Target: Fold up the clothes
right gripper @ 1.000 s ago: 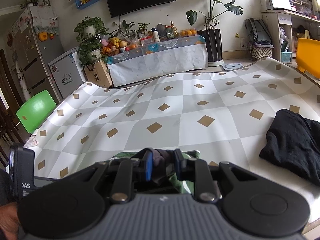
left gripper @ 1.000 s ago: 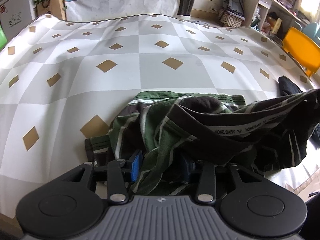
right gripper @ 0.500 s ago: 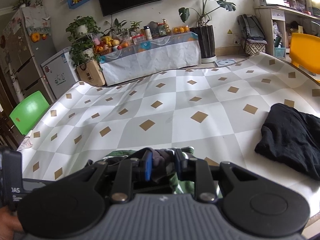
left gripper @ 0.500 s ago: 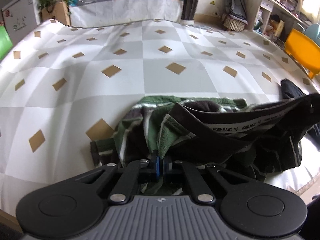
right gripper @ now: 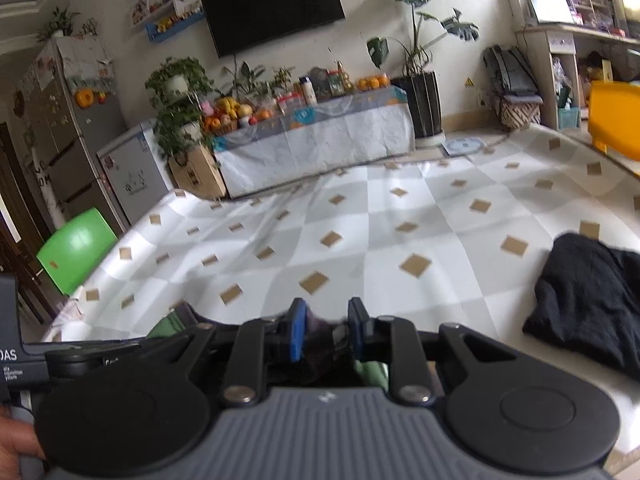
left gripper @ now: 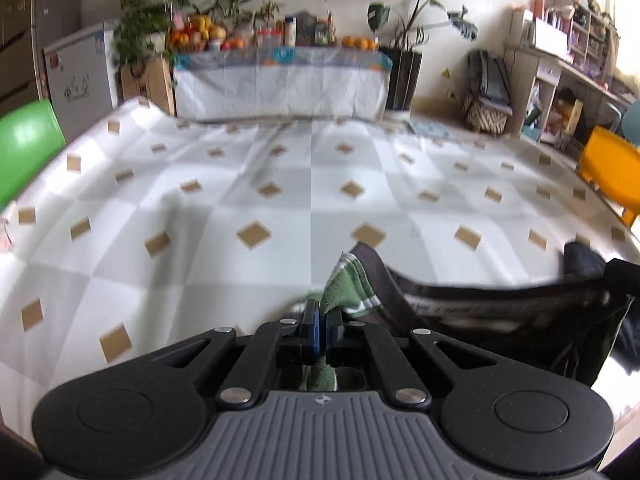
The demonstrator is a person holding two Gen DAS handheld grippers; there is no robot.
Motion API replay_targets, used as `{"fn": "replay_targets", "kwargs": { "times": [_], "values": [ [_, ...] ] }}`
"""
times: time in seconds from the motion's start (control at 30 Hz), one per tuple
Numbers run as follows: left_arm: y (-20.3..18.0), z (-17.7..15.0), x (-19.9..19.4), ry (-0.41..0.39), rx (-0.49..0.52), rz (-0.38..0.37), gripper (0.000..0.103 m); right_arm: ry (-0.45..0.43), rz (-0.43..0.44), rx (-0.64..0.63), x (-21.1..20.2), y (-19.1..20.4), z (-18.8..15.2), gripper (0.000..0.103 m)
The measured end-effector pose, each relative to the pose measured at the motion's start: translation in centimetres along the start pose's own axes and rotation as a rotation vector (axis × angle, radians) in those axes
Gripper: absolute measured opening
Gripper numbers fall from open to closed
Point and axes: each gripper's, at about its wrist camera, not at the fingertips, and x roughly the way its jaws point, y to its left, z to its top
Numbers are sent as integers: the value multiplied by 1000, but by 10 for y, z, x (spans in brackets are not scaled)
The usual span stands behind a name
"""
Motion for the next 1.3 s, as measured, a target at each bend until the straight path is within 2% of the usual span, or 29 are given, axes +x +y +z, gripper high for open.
{"fn": "replay_targets", "kwargs": {
  "times": [0.17,0.27,0.3,0.33,0.5,0.6,0.7,0.87,0.93,1.03,1.27,1.3],
  "values": [
    [-9,28,-11,-80,41,11,1,-39,25,-6,-6,-1,25,19],
    [-11,38,-10,-72,45,-7,1,-10,25,-8,0,-8,30,23],
    [-12,38,-8,-65,49,-9,1,6,19,-10,3,-10,28,33],
    [-12,36,-5,-49,51,-16,1,27,8,-12,6,-11,24,38],
    [-6,17,15,53,37,-35,2,143,17,-25,25,-14,5,54],
    [4,7,27,104,17,-23,8,205,31,-33,36,-12,-5,63],
    [19,-1,38,142,-16,-2,20,274,22,-59,51,-6,-16,64],
    [47,-7,46,169,-128,19,25,354,19,-122,74,8,-37,67],
    [54,-10,48,174,-168,17,30,381,6,-138,83,10,-45,67],
    [60,-13,50,185,-208,8,31,390,-12,-122,94,9,-52,67],
    [57,-17,56,205,-204,-12,32,372,-12,-102,112,4,-57,67],
    [56,-17,57,206,-203,-13,32,376,-11,-98,115,3,-58,64]
  ]
}}
